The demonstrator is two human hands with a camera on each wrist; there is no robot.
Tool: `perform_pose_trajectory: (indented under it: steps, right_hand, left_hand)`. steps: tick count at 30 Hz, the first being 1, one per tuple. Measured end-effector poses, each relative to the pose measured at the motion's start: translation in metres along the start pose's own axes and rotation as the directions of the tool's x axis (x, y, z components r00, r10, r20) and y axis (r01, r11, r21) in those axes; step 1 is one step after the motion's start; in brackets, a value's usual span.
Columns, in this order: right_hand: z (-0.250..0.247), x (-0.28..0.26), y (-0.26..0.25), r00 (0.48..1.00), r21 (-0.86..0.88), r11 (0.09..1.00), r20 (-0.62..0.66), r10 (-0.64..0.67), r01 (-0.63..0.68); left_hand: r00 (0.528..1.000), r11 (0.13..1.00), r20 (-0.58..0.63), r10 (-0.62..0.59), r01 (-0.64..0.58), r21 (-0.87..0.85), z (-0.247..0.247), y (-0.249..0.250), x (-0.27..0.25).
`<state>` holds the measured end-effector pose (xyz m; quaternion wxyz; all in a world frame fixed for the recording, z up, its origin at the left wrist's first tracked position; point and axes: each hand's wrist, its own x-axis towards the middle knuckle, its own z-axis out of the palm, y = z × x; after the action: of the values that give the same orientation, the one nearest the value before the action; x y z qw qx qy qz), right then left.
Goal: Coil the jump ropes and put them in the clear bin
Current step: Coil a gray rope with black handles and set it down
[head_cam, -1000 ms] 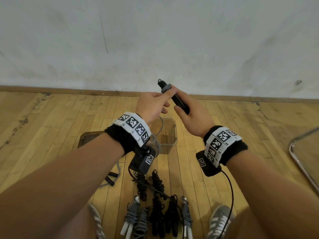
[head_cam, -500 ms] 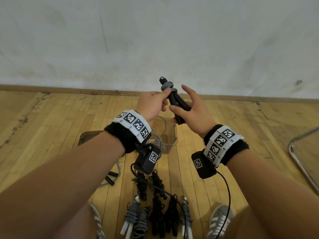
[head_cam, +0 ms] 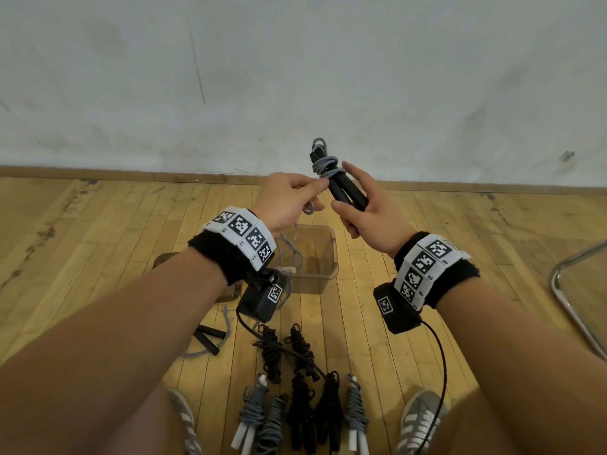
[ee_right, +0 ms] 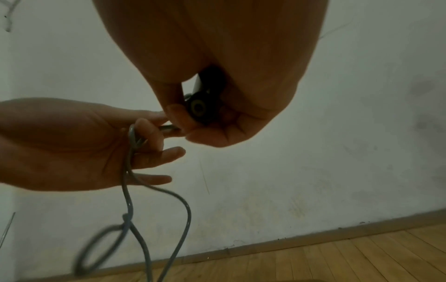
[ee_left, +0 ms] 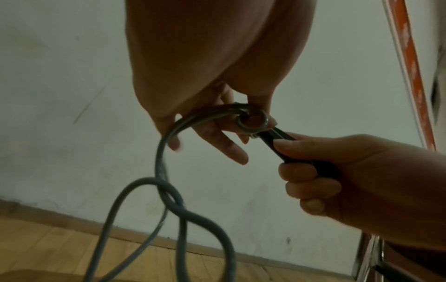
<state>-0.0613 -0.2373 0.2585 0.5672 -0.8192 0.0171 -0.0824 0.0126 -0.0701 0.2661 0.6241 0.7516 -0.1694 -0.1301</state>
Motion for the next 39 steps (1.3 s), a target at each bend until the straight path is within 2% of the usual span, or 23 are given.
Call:
perform_pose_trajectory:
  steps: [2, 5, 7, 11, 15, 18, 23, 26, 29, 31, 35, 37, 39]
  right_hand:
    - [-0.003, 0.002, 0.003, 0.999, -0.060, 0.998, -0.043, -0.003, 0.001]
    - [-0.009, 0.004, 0.009, 0.996, -0.135, 0.991, -0.090, -0.005, -0.007]
    - [-0.012, 0.004, 0.011, 0.991, -0.252, 0.968, -0.129, -0.030, -0.003]
    - [-0.010, 0.001, 0.008, 0.985, -0.468, 0.883, -0.139, -0.103, 0.026]
    - [-0.006, 0.001, 0.007, 0.984, -0.545, 0.838, -0.134, -0.115, 0.024]
    - [0.003, 0.000, 0.007, 0.987, -0.557, 0.830, -0.114, -0.115, 0.032]
    - [0.007, -0.002, 0.002, 0.988, -0.450, 0.884, -0.016, -0.153, 0.129]
    - [0.014, -0.002, 0.001, 0.970, -0.347, 0.906, 0.063, -0.236, 0.243]
    - [0.017, -0.002, 0.001, 0.965, -0.293, 0.919, 0.066, -0.255, 0.263]
    - [0.016, -0.001, 0.000, 0.975, -0.234, 0.946, 0.039, -0.219, 0.222]
    - [0.010, -0.002, -0.006, 0.998, -0.067, 0.997, -0.040, -0.040, 0.037]
    - [0.008, -0.002, -0.010, 0.998, 0.072, 0.996, -0.031, 0.049, -0.047]
    - [0.006, -0.003, -0.013, 0.997, 0.110, 0.991, 0.011, 0.077, -0.078]
  left_hand:
    - [0.999, 0.996, 0.031, 0.021, -0.023, 0.082, -0.001, -0.001, -0.001]
    - [0.999, 0.996, 0.046, 0.000, -0.004, 0.086, -0.001, 0.001, -0.002]
    - [0.999, 0.996, 0.036, -0.030, 0.027, 0.080, 0.001, 0.001, -0.004]
    - [0.988, 0.986, 0.068, -0.141, 0.146, -0.082, 0.005, 0.004, -0.005]
    - [0.978, 0.937, 0.018, -0.207, 0.204, -0.282, 0.007, 0.012, -0.002]
    - [0.972, 0.925, -0.043, -0.233, 0.207, -0.318, 0.009, 0.011, 0.001]
    - [0.977, 0.971, -0.160, -0.143, 0.107, -0.213, 0.011, 0.008, 0.001]
    - [0.975, 0.979, -0.175, -0.134, 0.104, -0.175, 0.013, 0.008, -0.001]
    - [0.967, 0.980, -0.213, -0.137, 0.101, -0.170, 0.013, 0.008, 0.001]
    - [0.972, 0.975, -0.192, -0.134, 0.094, -0.203, 0.012, 0.009, 0.002]
    - [0.979, 0.952, -0.140, -0.145, 0.100, -0.289, 0.010, 0.008, 0.003]
    - [0.990, 0.941, -0.083, -0.114, 0.080, -0.328, 0.010, 0.009, 0.003]
    - [0.997, 0.939, -0.028, -0.077, 0.063, -0.338, 0.010, 0.010, 0.002]
